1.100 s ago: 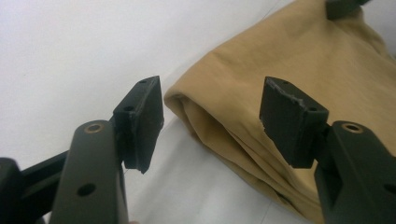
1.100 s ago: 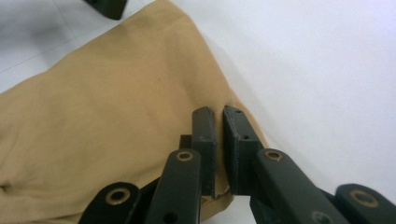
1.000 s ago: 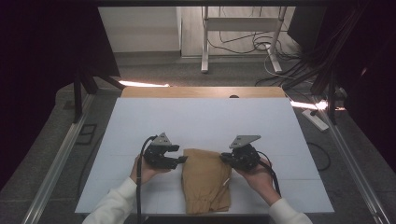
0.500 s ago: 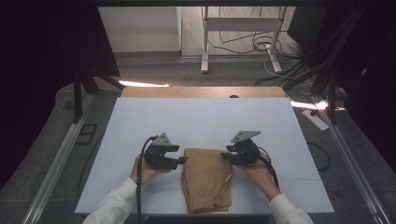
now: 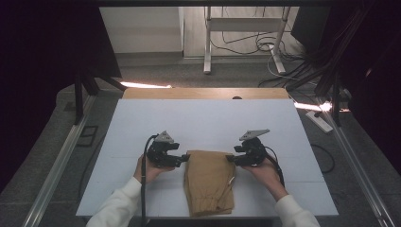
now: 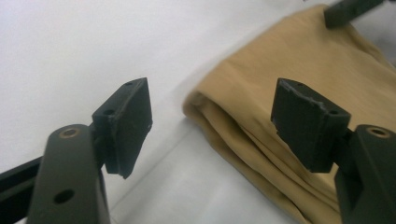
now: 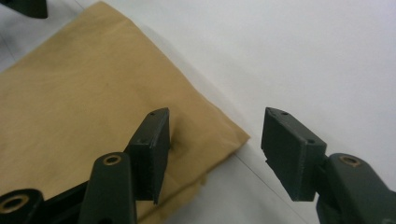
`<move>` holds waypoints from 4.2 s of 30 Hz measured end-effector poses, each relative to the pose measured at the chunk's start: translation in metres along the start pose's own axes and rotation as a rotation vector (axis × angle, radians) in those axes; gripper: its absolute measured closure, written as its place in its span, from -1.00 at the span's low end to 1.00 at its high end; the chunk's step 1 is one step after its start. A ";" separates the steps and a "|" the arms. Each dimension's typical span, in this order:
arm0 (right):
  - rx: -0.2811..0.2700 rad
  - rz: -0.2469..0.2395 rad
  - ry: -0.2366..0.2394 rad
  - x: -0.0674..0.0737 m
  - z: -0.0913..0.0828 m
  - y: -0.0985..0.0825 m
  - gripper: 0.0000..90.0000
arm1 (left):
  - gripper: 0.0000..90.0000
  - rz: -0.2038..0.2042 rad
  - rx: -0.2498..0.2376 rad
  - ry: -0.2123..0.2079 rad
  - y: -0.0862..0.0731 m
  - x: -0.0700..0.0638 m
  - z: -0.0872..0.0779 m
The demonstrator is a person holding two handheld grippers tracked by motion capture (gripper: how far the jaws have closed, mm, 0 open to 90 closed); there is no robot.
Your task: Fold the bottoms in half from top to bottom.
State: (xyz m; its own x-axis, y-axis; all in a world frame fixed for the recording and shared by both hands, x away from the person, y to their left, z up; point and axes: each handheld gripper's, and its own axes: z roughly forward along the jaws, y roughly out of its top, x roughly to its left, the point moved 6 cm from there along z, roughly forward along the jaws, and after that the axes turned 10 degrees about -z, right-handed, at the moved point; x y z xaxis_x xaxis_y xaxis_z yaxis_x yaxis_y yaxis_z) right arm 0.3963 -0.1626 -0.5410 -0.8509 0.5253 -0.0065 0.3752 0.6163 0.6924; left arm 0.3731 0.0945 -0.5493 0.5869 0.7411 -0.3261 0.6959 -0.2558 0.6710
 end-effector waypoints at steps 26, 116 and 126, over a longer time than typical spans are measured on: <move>0.085 -0.016 0.089 0.012 0.021 -0.006 0.38 | 0.33 -0.002 0.143 -0.079 -0.012 -0.001 0.032; -0.080 0.009 -0.151 -0.073 0.032 0.078 0.05 | -0.31 0.050 0.002 0.057 0.098 0.053 0.026; -0.081 -0.019 -0.089 -0.056 0.015 0.067 -0.02 | -0.30 0.087 0.030 0.036 0.079 0.041 0.012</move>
State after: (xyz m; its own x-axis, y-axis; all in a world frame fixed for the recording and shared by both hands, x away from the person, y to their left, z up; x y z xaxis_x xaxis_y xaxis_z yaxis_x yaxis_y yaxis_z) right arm 0.4741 -0.1421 -0.5053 -0.8204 0.5659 -0.0817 0.3251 0.5793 0.7475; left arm 0.4567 0.0975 -0.5175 0.6311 0.7368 -0.2427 0.6552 -0.3388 0.6753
